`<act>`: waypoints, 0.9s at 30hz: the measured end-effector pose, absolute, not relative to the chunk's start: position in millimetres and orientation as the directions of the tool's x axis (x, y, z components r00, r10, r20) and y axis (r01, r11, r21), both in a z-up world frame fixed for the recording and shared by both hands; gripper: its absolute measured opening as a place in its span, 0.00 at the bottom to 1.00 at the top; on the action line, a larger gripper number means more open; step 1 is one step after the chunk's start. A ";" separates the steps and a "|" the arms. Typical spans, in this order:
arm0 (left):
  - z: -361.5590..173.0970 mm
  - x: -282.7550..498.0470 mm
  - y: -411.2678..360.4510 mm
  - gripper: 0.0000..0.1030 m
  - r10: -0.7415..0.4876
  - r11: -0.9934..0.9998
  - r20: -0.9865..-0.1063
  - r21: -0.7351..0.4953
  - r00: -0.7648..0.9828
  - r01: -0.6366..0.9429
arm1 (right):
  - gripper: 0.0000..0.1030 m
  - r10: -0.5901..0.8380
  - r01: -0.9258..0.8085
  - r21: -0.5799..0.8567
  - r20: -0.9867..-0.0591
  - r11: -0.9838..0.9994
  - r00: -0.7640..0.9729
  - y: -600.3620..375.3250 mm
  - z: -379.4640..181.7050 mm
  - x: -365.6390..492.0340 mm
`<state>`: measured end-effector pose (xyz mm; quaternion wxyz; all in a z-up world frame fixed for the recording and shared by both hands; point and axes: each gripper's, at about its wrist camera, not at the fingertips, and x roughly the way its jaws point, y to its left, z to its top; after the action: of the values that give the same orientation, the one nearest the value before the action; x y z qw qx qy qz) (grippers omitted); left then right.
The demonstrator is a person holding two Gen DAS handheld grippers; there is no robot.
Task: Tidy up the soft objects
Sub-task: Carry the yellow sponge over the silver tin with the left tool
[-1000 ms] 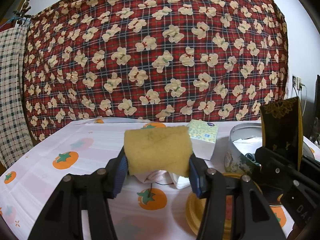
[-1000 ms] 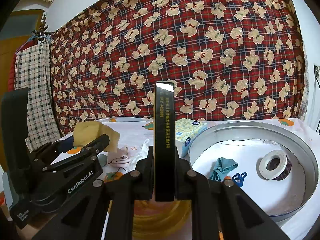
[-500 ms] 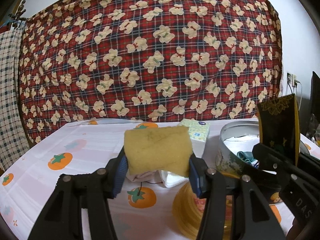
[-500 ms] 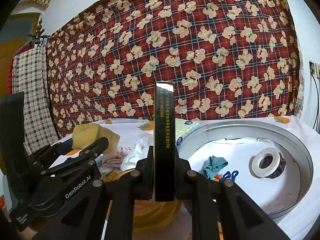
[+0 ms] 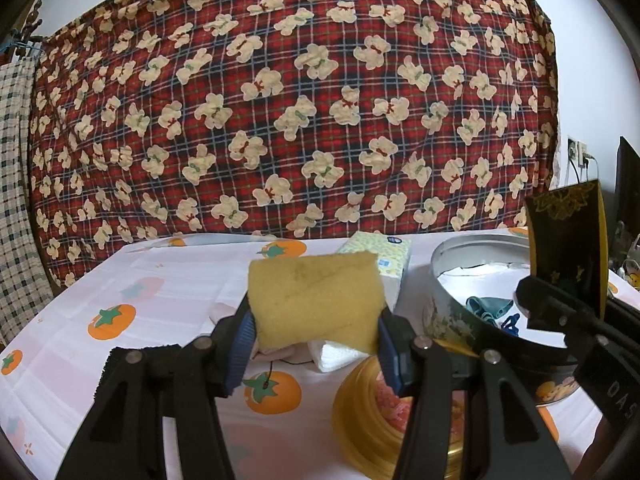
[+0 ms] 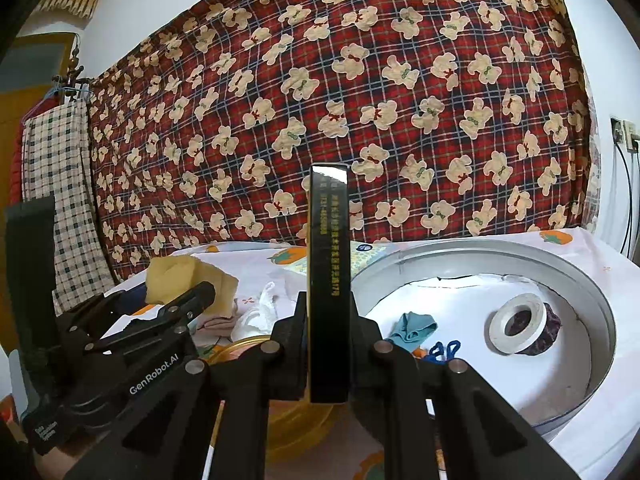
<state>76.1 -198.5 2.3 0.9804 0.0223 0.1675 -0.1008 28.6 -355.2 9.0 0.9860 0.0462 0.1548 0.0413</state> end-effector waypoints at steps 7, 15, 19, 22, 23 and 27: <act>1.7 79.9 -208.2 0.52 -0.194 0.975 -0.347 0.039 0.918 0.221 | 0.15 0.079 -0.057 0.082 -0.302 0.995 0.950 -360.4 9.9 31.0; 11.8 84.9 -226.6 0.52 -0.256 0.956 -0.387 0.035 0.886 0.292 | 0.15 0.068 -0.040 0.097 -0.305 0.994 0.950 -380.2 16.0 33.7; 18.6 87.7 -234.3 0.52 -0.300 0.943 -0.415 0.007 0.859 0.332 | 0.15 0.068 -0.038 0.102 -0.312 0.994 0.948 -388.9 18.9 34.7; 23.1 90.2 -241.5 0.52 -0.322 0.933 -0.438 0.000 0.839 0.359 | 0.15 0.071 -0.038 0.106 -0.324 0.994 0.943 -395.3 20.2 37.1; 24.7 90.8 -244.0 0.52 -0.332 0.930 -0.446 -0.004 0.831 0.369 | 0.15 0.070 -0.037 0.107 -0.326 0.994 0.943 -397.4 20.7 38.1; 33.7 98.5 -257.8 0.52 -0.375 0.911 -0.489 -0.034 0.788 0.412 | 0.15 0.070 -0.025 0.131 -0.350 0.991 0.934 -411.7 23.4 43.9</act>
<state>98.5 -257.8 33.7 0.9447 0.0371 0.2505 -0.2082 43.9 -411.7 23.4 0.9814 0.0625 0.1799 0.0243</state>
